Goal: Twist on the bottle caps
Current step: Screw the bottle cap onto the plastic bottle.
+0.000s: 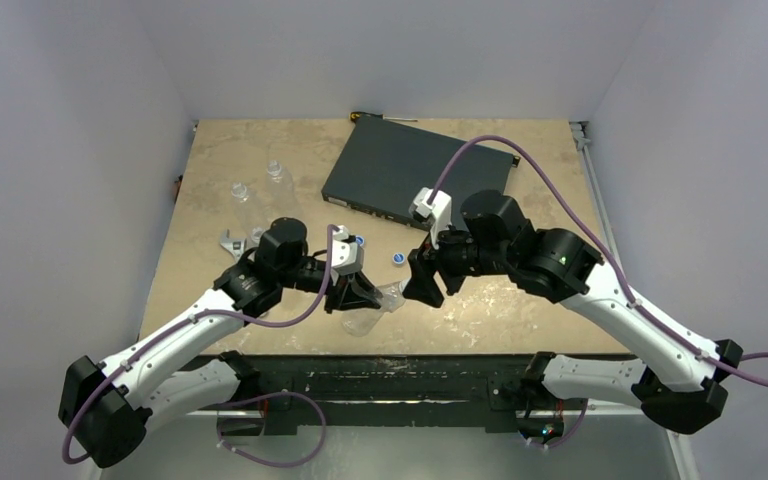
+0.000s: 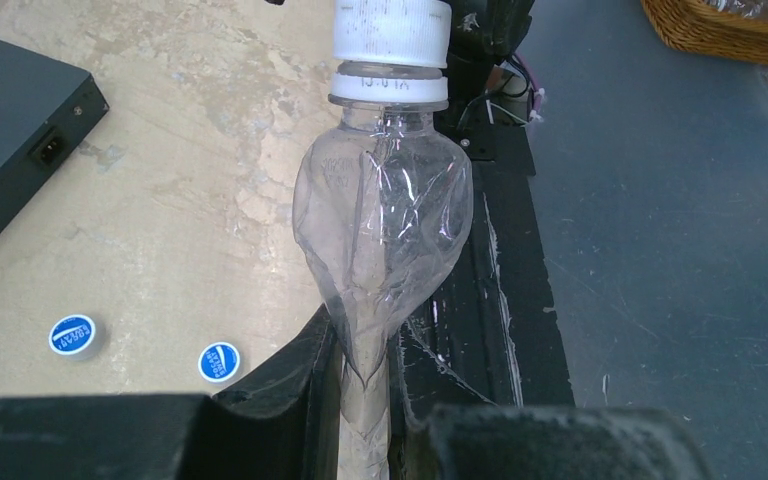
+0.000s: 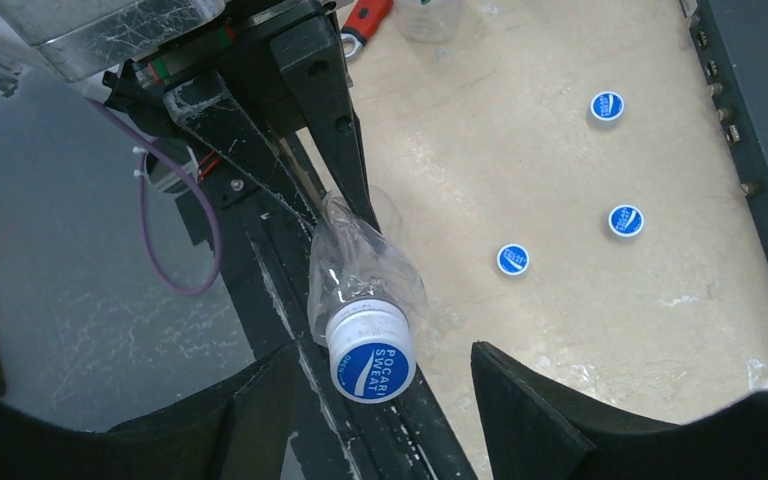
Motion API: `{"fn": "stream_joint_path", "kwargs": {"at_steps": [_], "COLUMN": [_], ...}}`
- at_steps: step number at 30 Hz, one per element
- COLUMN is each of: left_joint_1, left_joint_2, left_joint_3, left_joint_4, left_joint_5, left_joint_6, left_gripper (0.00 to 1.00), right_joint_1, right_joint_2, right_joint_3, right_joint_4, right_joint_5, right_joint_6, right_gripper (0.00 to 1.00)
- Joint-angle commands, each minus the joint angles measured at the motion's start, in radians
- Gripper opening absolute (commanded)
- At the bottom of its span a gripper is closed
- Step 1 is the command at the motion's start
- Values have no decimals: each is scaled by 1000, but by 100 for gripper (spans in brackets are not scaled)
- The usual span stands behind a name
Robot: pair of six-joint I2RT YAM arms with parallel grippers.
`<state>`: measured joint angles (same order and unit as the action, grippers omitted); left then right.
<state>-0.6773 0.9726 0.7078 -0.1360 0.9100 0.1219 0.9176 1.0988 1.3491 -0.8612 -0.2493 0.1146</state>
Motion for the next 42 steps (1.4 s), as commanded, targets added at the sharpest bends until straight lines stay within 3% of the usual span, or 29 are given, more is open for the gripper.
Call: {"fn": "stream_joint_path", "kwargs": {"at_steps": [1, 12, 16, 18, 23, 28, 32, 42], "left_joint_1": [15, 20, 21, 20, 19, 18, -10, -310], "left_joint_2": [-8, -5, -3, -3, -1, -28, -26, 56], "left_joint_3": [10, 3, 4, 5, 27, 33, 42, 50], "left_joint_4": [52, 80, 79, 80, 66, 187, 287, 502], "left_joint_5": [53, 45, 37, 19, -132, -326, -472, -940], "left_joint_6": [-26, -38, -38, -35, 5, 36, 62, 309], "left_gripper": [0, 0, 0, 0, 0, 0, 0, 0], "right_joint_1": [8, 9, 9, 9, 7, -36, -147, -223], "right_joint_2": [-8, 7, 14, 18, 52, 114, 136, 223], "right_joint_3": [14, 16, 28, 30, 47, 95, 88, 19], "right_joint_4": [9, 20, 20, 18, 0, -68, -68, -9], "right_joint_5": [29, -9, -17, -16, -43, -42, -160, -242], "right_joint_6": [-39, -34, -24, -9, 105, 234, 342, 579], "right_gripper": [66, 51, 33, 20, 1, 0, 0, 0]}}
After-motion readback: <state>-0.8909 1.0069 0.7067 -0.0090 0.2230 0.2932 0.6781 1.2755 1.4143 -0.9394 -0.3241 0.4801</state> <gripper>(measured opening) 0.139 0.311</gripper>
